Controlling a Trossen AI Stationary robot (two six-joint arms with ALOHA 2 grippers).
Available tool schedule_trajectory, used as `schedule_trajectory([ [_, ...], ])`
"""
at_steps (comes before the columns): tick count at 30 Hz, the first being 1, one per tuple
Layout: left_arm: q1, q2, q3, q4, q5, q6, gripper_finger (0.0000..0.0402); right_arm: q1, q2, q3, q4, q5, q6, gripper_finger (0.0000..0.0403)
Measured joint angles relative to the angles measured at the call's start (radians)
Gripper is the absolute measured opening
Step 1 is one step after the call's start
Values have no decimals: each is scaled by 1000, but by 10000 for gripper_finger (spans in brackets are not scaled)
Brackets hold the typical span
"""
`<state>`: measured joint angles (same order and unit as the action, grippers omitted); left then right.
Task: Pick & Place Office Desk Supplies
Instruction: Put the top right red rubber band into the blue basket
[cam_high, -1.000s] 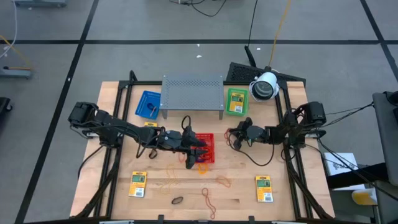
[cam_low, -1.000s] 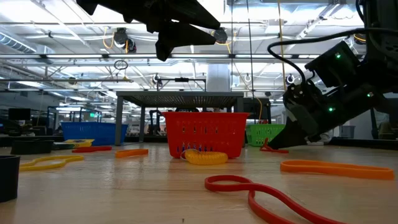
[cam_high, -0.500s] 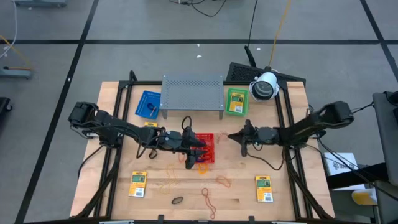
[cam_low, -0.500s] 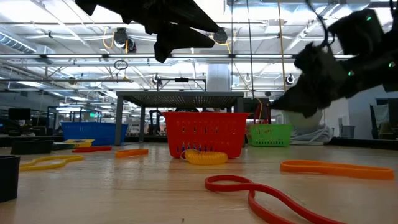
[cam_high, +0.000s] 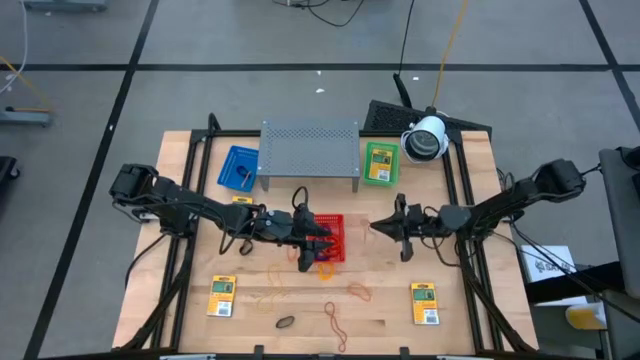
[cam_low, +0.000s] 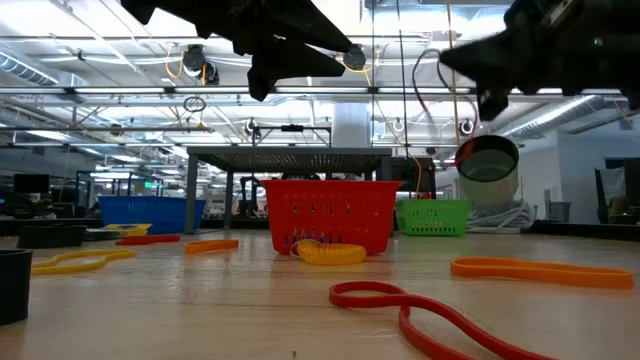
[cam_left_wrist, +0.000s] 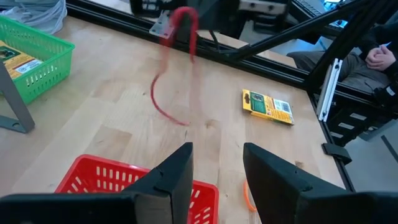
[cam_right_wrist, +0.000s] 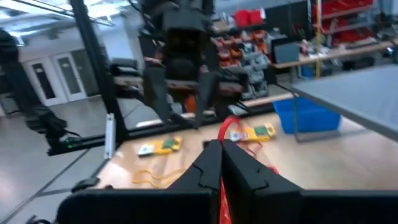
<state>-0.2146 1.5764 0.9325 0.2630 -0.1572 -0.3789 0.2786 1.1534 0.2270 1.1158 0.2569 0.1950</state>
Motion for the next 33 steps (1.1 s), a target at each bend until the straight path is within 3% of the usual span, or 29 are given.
schedule_trajectory([
  [12,0,0,0,4,-10,8,147,94,52,264,-352,-1,-68,0],
  [33,-49,8,0,110,-34,86,147,89,154,316,-267,-28,-84,0],
])
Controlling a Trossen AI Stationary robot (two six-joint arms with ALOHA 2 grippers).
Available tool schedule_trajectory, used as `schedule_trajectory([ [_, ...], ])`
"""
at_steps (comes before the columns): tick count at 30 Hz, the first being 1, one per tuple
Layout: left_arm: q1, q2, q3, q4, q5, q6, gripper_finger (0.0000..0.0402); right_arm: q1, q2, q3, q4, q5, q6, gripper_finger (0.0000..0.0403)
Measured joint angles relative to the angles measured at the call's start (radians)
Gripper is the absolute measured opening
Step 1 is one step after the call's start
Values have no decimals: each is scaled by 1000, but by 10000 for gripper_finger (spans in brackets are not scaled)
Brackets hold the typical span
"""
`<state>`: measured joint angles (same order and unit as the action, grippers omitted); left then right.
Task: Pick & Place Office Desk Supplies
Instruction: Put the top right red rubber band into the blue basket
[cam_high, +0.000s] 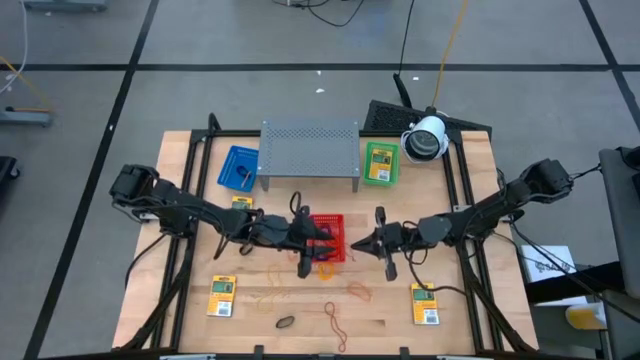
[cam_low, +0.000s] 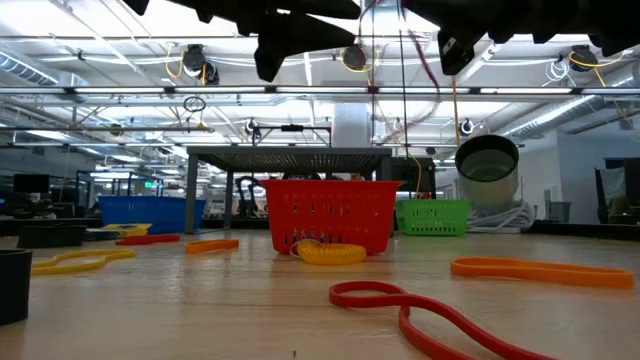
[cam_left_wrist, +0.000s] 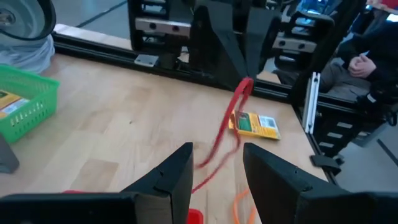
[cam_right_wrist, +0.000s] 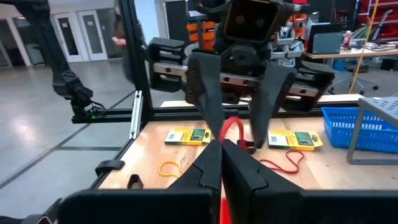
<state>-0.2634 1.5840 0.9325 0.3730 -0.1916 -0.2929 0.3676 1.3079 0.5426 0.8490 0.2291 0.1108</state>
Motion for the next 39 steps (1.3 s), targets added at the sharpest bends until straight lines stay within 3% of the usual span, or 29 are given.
schedule_trajectory([
  [15,-1,0,0,1,10,2,148,-6,0,2,-21,0,-8,0],
  [20,-1,0,0,-4,14,-2,147,-7,-1,3,-152,1,-18,9],
  [29,-3,0,0,-10,38,-3,147,-35,-6,2,-557,0,125,79],
  [39,-3,0,0,-14,38,-6,147,-12,-1,-43,-553,-28,169,178],
])
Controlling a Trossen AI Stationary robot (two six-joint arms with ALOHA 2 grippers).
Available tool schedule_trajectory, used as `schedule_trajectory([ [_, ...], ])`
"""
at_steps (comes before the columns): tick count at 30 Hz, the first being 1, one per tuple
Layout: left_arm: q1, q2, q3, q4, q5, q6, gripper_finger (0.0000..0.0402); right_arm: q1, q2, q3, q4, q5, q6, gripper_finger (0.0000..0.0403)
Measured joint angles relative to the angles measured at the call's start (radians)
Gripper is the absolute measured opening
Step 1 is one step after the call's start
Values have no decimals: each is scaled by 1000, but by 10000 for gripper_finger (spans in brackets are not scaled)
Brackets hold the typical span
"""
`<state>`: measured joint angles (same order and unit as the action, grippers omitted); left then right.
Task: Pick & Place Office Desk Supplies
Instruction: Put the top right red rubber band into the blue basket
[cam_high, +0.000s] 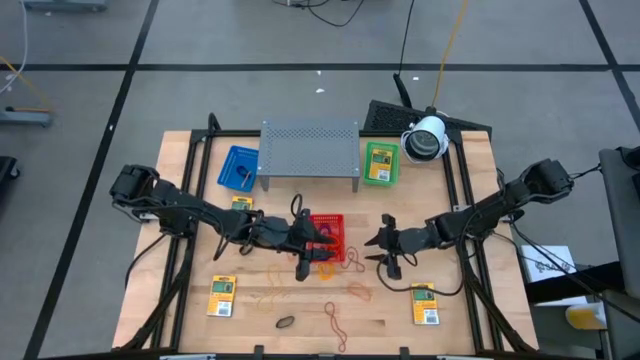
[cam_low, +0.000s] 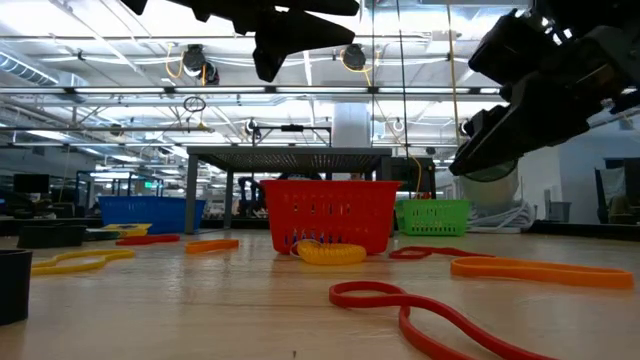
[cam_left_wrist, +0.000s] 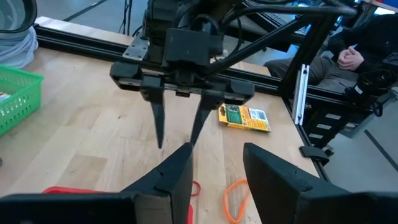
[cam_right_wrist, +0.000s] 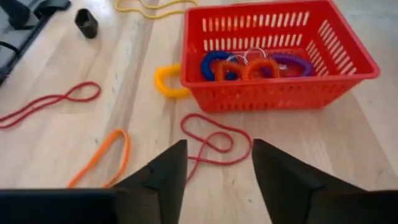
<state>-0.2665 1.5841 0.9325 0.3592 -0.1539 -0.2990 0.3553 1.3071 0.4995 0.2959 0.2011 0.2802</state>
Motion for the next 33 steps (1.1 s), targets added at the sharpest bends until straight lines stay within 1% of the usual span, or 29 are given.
schedule_trajectory([
  [3,0,0,0,0,0,-1,147,0,11,-21,56,-24,-4,197],
  [6,0,0,0,0,0,-2,147,11,46,-49,161,-61,-12,208],
  [9,0,0,0,0,-1,-2,147,26,114,-67,281,-73,-31,210],
  [14,0,0,0,0,-1,-3,147,32,251,-69,412,-75,-38,206],
  [25,0,0,0,-5,-2,-13,147,11,457,-68,582,-67,-34,211],
  [33,0,0,0,-4,-2,-18,147,-15,560,-64,610,-38,-35,204],
])
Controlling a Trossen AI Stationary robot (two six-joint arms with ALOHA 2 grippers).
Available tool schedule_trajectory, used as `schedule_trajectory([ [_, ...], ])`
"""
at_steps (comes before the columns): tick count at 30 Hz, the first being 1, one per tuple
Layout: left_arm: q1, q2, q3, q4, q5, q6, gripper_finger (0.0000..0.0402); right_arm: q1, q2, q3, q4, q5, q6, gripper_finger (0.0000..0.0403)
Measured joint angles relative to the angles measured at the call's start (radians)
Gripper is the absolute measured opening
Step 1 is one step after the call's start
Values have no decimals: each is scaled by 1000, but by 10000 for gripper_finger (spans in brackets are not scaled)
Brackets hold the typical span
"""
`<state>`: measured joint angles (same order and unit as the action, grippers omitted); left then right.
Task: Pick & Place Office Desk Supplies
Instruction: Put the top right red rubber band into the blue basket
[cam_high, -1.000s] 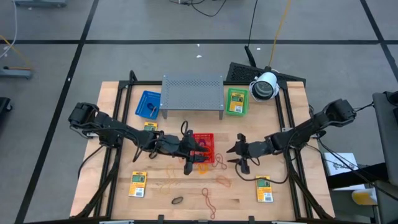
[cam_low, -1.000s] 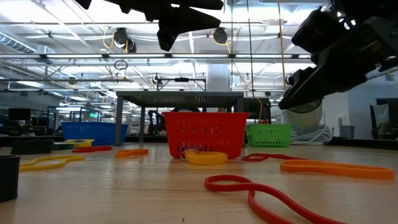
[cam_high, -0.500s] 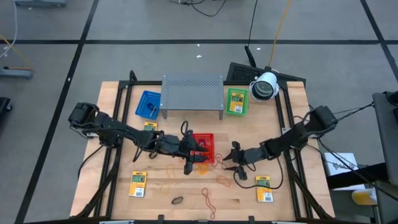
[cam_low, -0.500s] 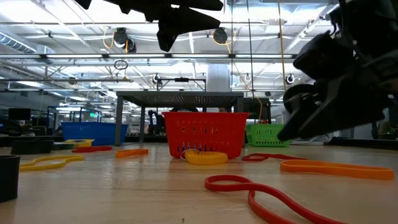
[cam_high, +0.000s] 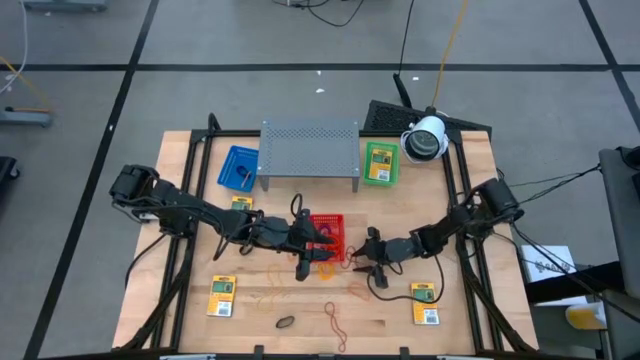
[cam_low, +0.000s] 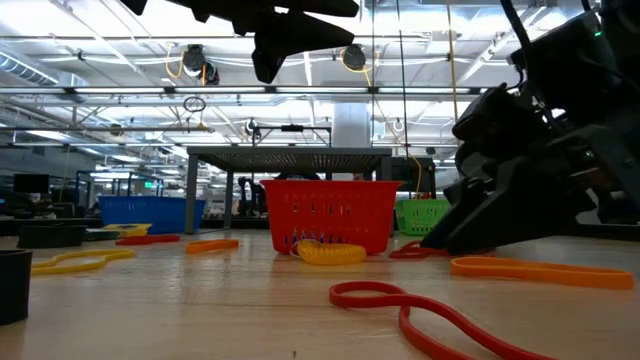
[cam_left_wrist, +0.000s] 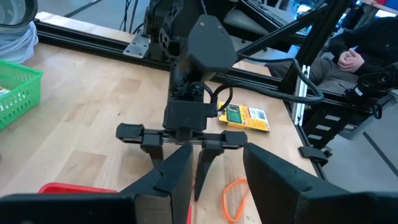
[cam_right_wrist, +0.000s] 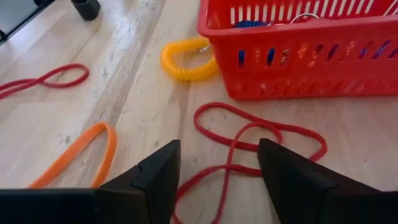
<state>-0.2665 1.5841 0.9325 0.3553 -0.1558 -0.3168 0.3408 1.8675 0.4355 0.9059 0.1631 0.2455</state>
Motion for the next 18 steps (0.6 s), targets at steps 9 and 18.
schedule_trajectory([
  [9,0,0,0,0,0,-2,147,-17,28,-2,-47,34,24,84],
  [18,0,0,0,0,0,-6,148,-26,-14,-20,-91,40,57,3],
])
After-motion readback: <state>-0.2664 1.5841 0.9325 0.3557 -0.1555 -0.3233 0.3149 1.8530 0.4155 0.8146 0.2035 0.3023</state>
